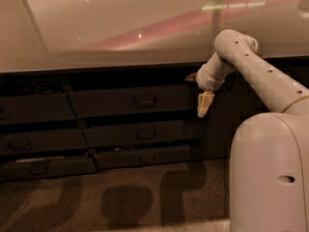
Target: Open top drawer
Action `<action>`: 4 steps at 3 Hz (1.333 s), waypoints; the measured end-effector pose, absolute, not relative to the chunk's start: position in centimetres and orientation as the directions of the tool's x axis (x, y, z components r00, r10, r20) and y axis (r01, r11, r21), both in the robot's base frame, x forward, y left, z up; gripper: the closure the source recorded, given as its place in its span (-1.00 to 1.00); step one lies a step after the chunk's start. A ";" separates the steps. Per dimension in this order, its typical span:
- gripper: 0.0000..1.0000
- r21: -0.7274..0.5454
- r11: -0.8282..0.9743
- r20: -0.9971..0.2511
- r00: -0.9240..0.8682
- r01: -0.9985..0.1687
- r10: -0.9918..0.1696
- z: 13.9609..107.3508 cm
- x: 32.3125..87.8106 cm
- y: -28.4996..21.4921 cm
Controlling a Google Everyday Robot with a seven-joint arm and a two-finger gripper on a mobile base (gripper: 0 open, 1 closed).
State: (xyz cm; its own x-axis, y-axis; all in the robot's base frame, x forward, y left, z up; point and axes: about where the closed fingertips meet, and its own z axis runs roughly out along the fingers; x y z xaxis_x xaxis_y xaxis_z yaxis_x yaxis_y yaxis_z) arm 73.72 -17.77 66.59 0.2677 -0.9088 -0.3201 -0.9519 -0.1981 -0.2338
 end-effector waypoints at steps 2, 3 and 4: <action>-1.00 -0.263 -0.219 -0.299 0.295 -0.940 -0.907 66.2 73.6 -17.7; -1.00 -0.331 -0.250 -0.271 0.346 -0.910 -0.898 64.4 73.0 -18.0; -1.00 -0.316 -0.249 -0.275 0.339 -0.916 -0.900 64.0 73.2 -17.9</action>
Offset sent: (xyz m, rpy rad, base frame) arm -0.0041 -0.0003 -0.0030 -0.0329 -0.0947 0.0403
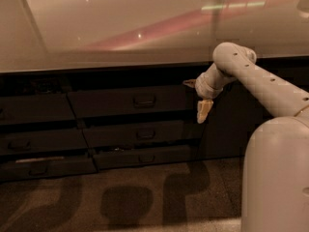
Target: Open top drawer
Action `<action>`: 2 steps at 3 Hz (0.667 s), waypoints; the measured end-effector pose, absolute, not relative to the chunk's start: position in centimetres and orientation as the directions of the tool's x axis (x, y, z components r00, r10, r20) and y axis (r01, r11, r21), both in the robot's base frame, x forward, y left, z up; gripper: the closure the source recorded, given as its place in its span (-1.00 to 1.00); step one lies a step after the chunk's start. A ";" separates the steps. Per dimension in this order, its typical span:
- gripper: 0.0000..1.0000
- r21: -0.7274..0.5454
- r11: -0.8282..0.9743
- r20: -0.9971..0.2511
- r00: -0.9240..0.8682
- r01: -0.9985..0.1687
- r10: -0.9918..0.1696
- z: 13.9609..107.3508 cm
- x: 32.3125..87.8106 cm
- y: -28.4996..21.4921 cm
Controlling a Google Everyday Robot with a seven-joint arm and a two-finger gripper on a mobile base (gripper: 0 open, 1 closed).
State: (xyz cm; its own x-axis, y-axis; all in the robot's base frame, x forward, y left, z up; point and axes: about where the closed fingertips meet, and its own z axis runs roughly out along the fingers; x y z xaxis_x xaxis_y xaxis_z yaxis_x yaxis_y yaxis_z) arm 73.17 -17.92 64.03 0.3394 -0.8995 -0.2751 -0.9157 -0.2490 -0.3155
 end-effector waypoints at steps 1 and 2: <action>-1.00 -0.262 -0.218 -0.275 0.289 -0.940 -0.917 62.9 74.6 -18.8; -1.00 -0.284 -0.202 -0.263 0.279 -0.937 -0.924 64.1 75.8 -20.0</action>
Offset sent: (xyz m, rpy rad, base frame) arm 0.0101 -0.0062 -0.0077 -0.0127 0.0369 -0.0273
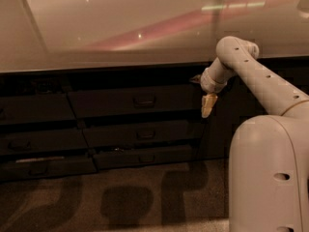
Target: Open top drawer
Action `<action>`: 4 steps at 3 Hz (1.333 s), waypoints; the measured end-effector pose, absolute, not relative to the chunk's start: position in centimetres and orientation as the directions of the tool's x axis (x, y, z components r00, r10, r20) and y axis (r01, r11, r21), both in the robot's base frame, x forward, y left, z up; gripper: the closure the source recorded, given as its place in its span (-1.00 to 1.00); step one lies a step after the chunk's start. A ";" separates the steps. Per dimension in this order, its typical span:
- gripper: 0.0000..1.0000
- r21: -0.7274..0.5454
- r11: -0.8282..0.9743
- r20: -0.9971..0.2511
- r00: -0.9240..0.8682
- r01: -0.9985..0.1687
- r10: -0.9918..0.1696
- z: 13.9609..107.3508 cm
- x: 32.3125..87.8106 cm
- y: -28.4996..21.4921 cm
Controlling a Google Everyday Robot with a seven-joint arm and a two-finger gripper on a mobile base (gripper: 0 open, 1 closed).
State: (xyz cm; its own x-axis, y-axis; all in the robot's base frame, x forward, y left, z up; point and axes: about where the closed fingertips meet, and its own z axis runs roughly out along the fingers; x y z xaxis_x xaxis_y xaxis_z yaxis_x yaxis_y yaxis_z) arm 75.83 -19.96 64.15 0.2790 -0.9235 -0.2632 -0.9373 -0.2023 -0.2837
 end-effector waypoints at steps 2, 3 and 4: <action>-0.21 -0.284 -0.205 -0.265 0.282 -0.937 -0.922 64.1 75.8 -19.8; 0.26 -0.284 -0.205 -0.265 0.282 -0.937 -0.922 64.0 75.8 -19.8; 0.72 -0.284 -0.205 -0.265 0.282 -0.937 -0.922 64.0 75.8 -19.8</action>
Offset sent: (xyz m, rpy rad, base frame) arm -0.0006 0.0020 -0.0009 0.0021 0.0003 0.0031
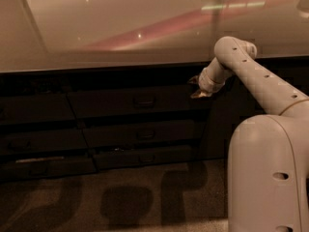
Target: Open top drawer
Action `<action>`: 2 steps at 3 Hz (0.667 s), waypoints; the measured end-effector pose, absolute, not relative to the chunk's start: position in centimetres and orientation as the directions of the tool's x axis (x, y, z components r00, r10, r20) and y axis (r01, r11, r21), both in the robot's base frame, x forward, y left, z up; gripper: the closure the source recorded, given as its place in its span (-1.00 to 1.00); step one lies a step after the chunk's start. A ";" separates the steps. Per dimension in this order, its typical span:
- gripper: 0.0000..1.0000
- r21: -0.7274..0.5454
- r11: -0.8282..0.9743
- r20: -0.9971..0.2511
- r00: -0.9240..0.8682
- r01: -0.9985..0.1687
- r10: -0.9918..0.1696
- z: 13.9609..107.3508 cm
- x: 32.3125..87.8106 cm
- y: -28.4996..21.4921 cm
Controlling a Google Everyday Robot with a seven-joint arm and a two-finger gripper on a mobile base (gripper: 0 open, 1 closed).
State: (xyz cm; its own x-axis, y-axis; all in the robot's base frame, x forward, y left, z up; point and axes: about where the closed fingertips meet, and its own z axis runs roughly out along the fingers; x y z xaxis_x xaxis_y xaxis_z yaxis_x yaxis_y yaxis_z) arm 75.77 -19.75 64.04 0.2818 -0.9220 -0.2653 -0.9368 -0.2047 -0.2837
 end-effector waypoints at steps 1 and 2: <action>1.00 -0.283 -0.205 -0.265 0.282 -0.937 -0.922 64.0 75.8 -19.7; 1.00 -0.283 -0.205 -0.265 0.282 -0.937 -0.922 64.1 75.8 -19.7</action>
Offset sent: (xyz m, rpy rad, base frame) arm 0.0000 0.0000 0.0000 0.0000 0.0000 0.0000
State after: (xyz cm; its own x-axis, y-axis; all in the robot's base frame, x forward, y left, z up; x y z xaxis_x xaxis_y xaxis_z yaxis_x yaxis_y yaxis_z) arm 75.77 -19.75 64.05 0.2819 -0.9220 -0.2655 -0.9369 -0.2048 -0.2835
